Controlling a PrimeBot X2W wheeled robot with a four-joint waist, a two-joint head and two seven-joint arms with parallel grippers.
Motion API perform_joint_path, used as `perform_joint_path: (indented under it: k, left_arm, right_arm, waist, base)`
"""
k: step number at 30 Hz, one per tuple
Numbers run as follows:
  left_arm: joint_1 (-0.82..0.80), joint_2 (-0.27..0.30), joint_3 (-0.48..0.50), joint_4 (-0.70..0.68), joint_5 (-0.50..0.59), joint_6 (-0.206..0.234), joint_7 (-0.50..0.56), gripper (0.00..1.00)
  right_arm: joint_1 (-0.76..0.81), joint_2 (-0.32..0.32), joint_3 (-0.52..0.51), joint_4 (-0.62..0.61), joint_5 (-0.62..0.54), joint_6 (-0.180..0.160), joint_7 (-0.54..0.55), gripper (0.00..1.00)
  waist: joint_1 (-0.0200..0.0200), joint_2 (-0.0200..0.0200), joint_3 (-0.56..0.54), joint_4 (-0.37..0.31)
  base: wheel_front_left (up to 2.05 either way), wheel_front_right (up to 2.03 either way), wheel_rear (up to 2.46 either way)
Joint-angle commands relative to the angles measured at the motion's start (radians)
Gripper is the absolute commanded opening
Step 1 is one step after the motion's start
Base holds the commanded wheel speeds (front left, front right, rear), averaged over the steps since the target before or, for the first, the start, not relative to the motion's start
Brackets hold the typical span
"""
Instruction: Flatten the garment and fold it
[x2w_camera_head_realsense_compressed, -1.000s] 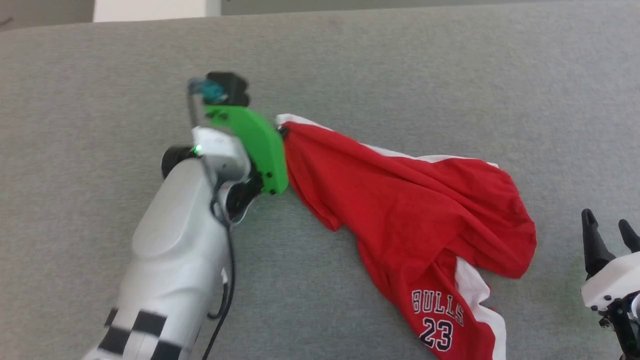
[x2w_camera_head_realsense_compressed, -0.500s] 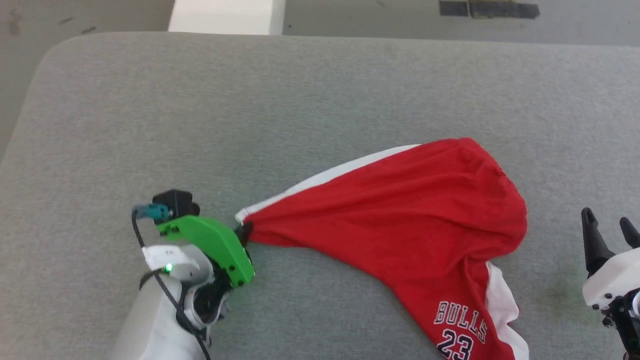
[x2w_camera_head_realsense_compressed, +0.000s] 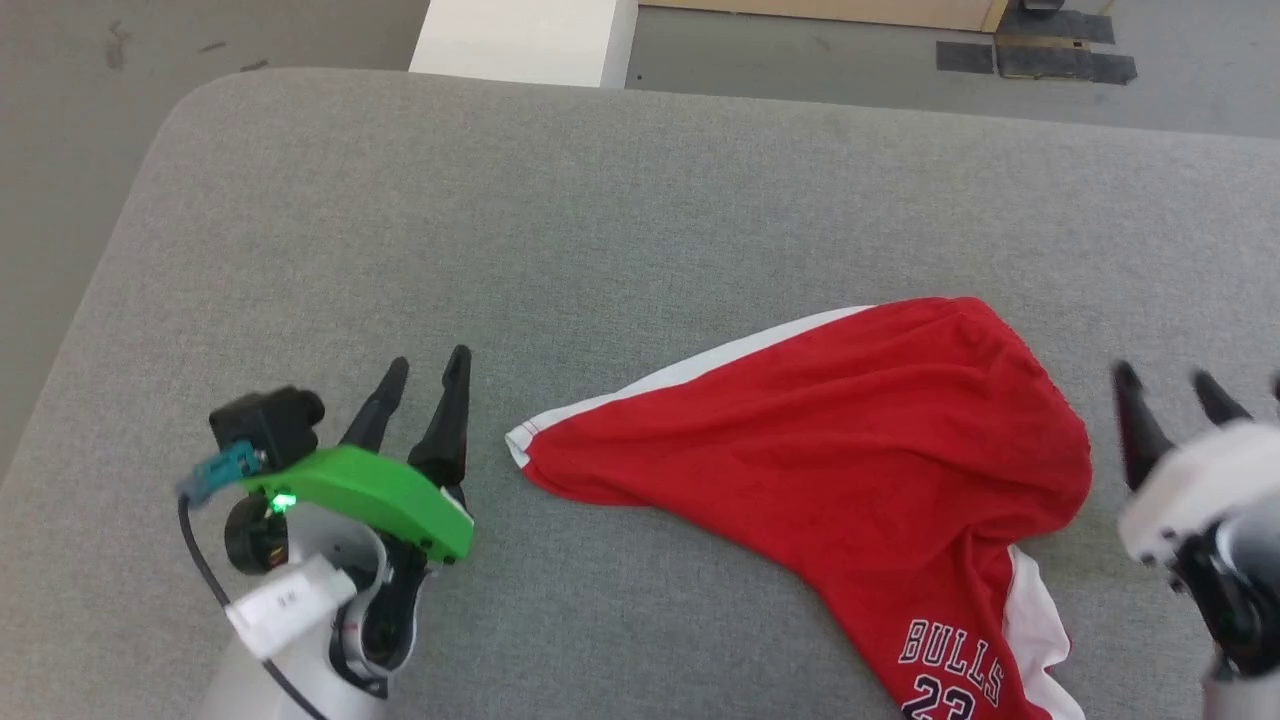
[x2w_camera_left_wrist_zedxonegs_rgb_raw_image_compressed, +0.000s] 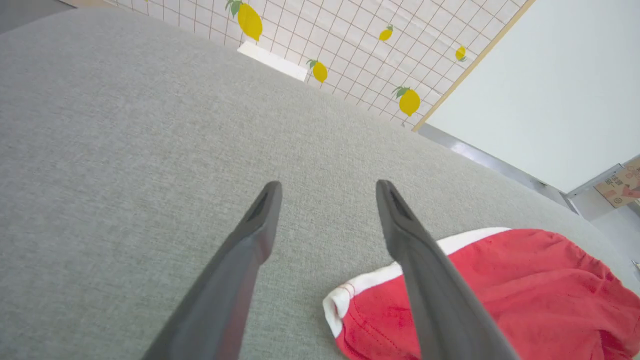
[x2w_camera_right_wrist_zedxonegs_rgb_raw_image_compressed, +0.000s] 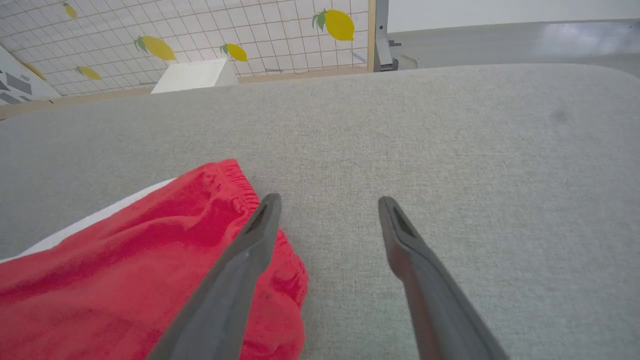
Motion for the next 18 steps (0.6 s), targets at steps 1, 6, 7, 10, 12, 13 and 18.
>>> perform_joint_path:
  k: [1,6,7,10,12,13,18]
  left_arm:
    - [0.025,0.01,-0.007,-0.001,0.039,-0.01,-0.051,1.0]
    - [0.038,0.0,-0.016,0.016,0.095,-0.016,-0.195,1.0]
    - [0.036,-0.003,-0.018,0.02,0.104,-0.016,-0.214,1.0]
    - [0.022,-0.013,-0.028,0.03,0.118,-0.02,-0.24,1.0]
    - [0.009,-0.018,-0.034,0.041,0.125,-0.023,-0.249,1.0]
    - [0.002,-0.022,-0.035,0.047,0.124,-0.026,-0.254,1.0]
    - [-0.023,-0.032,-0.046,0.065,0.13,-0.037,-0.266,1.0]
  right_arm:
    - [-0.042,0.0,0.022,-0.005,-0.017,-0.001,0.025,1.0]
    - [-0.167,0.0,0.12,0.038,-0.104,-0.001,0.157,1.0]
    - [-0.2,0.0,0.135,0.06,-0.115,-0.001,0.188,1.0]
    - [-0.283,-0.012,0.179,0.127,-0.181,-0.001,0.258,1.0]
    - [-0.336,-0.022,0.207,0.176,-0.217,-0.001,0.299,1.0]
    - [-0.362,-0.026,0.219,0.205,-0.229,-0.001,0.321,1.0]
    - [-0.451,-0.061,0.258,0.309,-0.274,-0.001,0.405,1.0]
  waist:
    - [0.0,0.0,0.006,0.004]
    - [0.0,0.0,0.03,0.018]
    - [0.0,0.0,0.038,0.023]
    - [0.0,0.0,0.061,0.041]
    - [0.0,0.0,0.077,0.055]
    - [0.0,0.0,0.084,0.061]
    - [0.0,0.0,0.115,0.086]
  base:
    - [0.0,0.0,0.0]
    - [0.0,0.0,0.0]
    - [0.0,0.0,0.0]
    - [0.0,0.0,0.0]
    - [0.0,0.0,0.0]
    - [0.0,0.0,0.0]
    - [0.0,0.0,0.0]
